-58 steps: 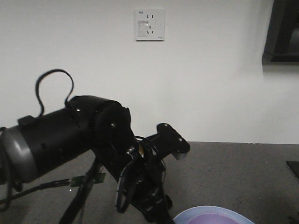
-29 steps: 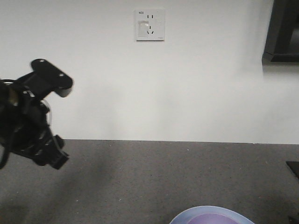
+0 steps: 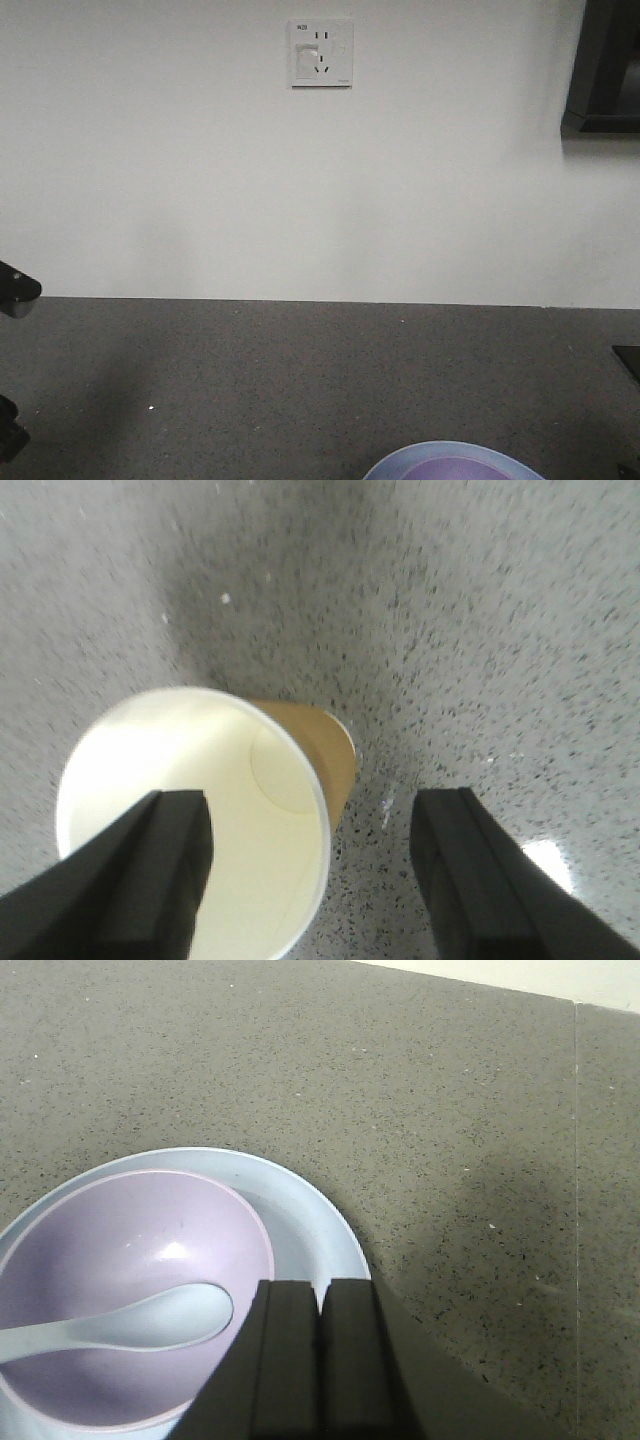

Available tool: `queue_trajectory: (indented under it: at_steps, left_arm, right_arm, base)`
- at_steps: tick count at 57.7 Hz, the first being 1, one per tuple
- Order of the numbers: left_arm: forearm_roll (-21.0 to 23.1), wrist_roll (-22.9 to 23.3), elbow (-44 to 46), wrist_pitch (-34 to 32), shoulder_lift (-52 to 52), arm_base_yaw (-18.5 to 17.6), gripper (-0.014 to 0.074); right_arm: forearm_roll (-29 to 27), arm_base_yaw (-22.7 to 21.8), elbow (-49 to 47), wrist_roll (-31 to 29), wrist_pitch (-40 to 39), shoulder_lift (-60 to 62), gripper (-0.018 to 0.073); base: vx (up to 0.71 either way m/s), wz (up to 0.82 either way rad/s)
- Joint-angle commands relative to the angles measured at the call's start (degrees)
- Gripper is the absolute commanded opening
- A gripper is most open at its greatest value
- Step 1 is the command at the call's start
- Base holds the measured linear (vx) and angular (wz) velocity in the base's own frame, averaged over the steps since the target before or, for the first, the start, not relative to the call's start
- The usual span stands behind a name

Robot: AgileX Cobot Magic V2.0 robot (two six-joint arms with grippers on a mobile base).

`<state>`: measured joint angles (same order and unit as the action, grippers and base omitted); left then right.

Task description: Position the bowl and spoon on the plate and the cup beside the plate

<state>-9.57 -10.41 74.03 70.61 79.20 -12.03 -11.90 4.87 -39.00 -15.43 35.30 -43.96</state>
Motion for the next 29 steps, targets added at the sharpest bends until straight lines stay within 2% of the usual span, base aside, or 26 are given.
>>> queue_trajectory:
  at_steps: [1, 11, 18, 23, 29]
  left_arm:
    - [-0.4, 0.8, -0.7, -4.1, -1.9, 1.3, 0.0552]
    - [-0.3, 1.1, -4.7, -7.4, -1.9, 2.1, 0.0542]
    - [-0.2, 1.1, -6.9, -10.1, -1.9, 2.1, 0.0470]
    - [0.1, 0.8, -7.2, -10.1, -1.5, 2.1, 0.0322]
    - [0.1, -0.1, -7.2, -10.5, -1.4, 2.1, 0.0049]
  right_arm:
    - [-0.2, -0.1, -1.6, -0.6, -3.7, 0.3, -0.0008]
    - [-0.2, -0.1, -1.6, -0.6, -3.5, 0.3, -0.0008]
    - [-0.2, -0.1, -1.6, -0.6, -3.5, 0.3, -0.0008]
    - [-0.4, -0.1, -1.6, -0.6, -3.5, 0.3, -0.0008]
    - [-0.4, -0.1, -1.6, -0.6, -3.5, 0.3, -0.0008]
  base:
    - [0.00, 0.00]
    - [0.00, 0.00]
    - [0.00, 0.00]
    - [0.00, 0.00]
    - [0.00, 0.00]
